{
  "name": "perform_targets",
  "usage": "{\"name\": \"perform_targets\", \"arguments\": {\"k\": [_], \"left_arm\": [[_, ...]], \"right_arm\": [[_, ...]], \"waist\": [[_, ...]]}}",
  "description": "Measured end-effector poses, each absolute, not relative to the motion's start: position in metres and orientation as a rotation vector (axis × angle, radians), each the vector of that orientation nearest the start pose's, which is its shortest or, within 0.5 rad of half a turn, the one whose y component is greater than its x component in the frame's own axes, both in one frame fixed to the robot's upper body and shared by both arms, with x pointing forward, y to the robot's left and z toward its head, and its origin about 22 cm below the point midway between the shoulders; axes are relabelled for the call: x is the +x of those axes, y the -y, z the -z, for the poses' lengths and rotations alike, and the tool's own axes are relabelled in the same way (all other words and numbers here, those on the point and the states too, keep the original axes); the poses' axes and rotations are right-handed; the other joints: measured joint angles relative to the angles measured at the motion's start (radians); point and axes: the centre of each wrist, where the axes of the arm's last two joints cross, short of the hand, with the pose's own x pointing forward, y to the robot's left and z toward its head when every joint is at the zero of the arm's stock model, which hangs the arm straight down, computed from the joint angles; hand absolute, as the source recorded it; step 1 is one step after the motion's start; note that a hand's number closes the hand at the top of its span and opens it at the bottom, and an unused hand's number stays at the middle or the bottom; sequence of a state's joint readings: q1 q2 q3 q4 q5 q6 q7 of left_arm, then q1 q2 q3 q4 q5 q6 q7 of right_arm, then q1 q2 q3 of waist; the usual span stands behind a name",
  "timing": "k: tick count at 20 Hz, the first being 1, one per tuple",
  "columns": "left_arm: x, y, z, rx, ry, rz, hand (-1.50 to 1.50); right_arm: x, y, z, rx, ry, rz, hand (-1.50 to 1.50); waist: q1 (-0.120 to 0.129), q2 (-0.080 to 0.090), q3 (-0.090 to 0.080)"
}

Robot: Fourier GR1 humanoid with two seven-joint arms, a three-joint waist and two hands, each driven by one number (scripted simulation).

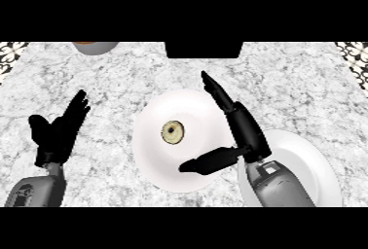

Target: Pick the cupcake from the plate and place it in the plate

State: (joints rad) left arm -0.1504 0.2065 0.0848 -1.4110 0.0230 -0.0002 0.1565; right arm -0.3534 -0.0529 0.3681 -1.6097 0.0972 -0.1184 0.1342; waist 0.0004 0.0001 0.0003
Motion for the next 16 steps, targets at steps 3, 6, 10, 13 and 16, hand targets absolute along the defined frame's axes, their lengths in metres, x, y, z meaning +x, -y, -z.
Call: {"name": "perform_targets", "arguments": {"k": [3, 6, 10, 13, 16], "left_arm": [[0.279, -0.289, -0.014, 0.178, 1.402, 0.082, 0.00], [0.280, -0.289, -0.020, 0.176, 1.404, 0.084, 0.00], [0.280, -0.289, -0.021, 0.176, 1.402, 0.081, 0.00], [0.278, -0.293, -0.020, 0.177, 1.403, 0.079, 0.00], [0.284, -0.288, -0.022, 0.178, 1.405, 0.081, 0.00]], "right_arm": [[0.287, 0.132, -0.084, 0.146, 1.809, -0.452, -1.50], [0.289, 0.144, -0.079, 0.139, 1.816, -0.453, -1.50], [0.291, 0.164, -0.075, 0.114, 1.815, -0.448, -1.50], [0.296, 0.180, -0.068, 0.090, 1.820, -0.449, -1.50], [0.299, 0.194, -0.064, 0.069, 1.813, -0.463, -1.50]], "waist": [[0.000, 0.000, 0.000], [0.000, 0.000, 0.000], [0.000, 0.000, 0.000], [0.001, 0.000, 0.000], [0.000, 0.000, 0.000]]}}
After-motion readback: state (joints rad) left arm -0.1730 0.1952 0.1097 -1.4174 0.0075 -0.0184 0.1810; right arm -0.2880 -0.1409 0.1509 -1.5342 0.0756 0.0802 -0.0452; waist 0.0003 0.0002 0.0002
